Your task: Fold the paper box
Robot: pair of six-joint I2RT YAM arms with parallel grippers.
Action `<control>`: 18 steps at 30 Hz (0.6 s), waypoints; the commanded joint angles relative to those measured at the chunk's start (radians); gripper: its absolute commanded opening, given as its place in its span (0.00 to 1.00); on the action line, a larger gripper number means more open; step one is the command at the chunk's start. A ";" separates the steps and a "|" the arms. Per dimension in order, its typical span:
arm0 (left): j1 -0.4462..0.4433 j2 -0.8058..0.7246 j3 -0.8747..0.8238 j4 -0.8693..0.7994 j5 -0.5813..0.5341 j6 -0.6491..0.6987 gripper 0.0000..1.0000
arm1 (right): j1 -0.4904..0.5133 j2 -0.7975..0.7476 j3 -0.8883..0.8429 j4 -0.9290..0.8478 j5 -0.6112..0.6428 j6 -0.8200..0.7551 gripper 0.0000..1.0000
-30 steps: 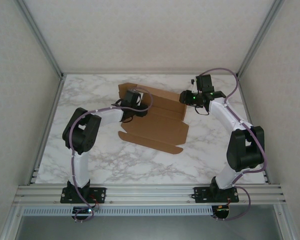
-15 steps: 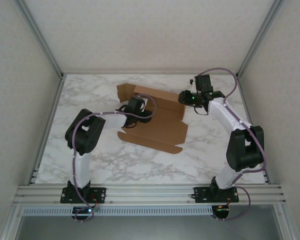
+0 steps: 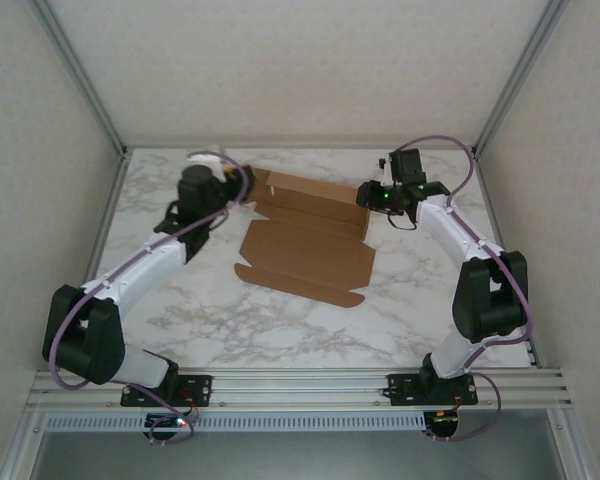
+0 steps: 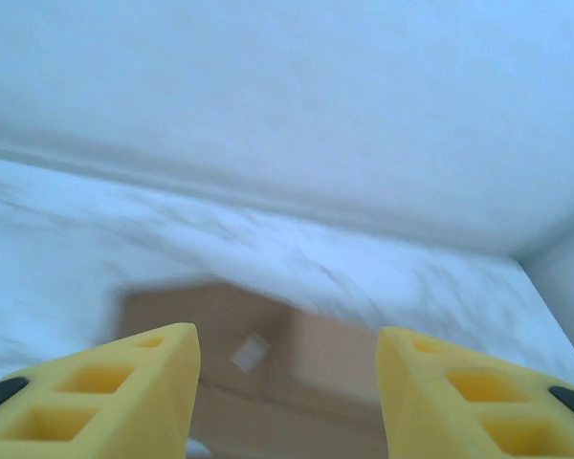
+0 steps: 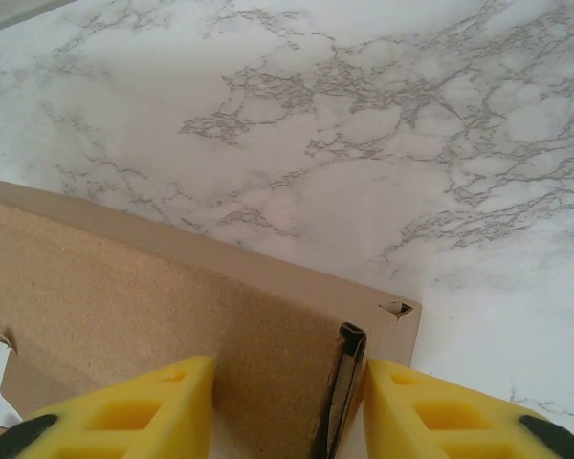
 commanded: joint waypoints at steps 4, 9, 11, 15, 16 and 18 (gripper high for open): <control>0.191 0.293 0.241 -0.170 -0.126 -0.110 0.48 | 0.016 0.043 -0.016 -0.092 -0.031 -0.043 0.41; 0.267 0.578 0.467 -0.282 0.071 -0.066 0.48 | 0.018 0.056 -0.003 -0.102 -0.055 -0.074 0.40; 0.270 0.672 0.561 -0.340 0.192 -0.033 0.48 | 0.019 0.064 0.009 -0.110 -0.062 -0.082 0.40; 0.242 0.763 0.655 -0.405 0.328 0.043 0.49 | 0.018 0.085 0.035 -0.121 -0.070 -0.087 0.40; 0.237 0.767 0.650 -0.403 0.355 0.051 0.49 | 0.018 0.092 0.041 -0.124 -0.071 -0.085 0.40; 0.230 0.764 0.619 -0.373 0.428 0.055 0.49 | 0.019 0.101 0.053 -0.130 -0.072 -0.085 0.40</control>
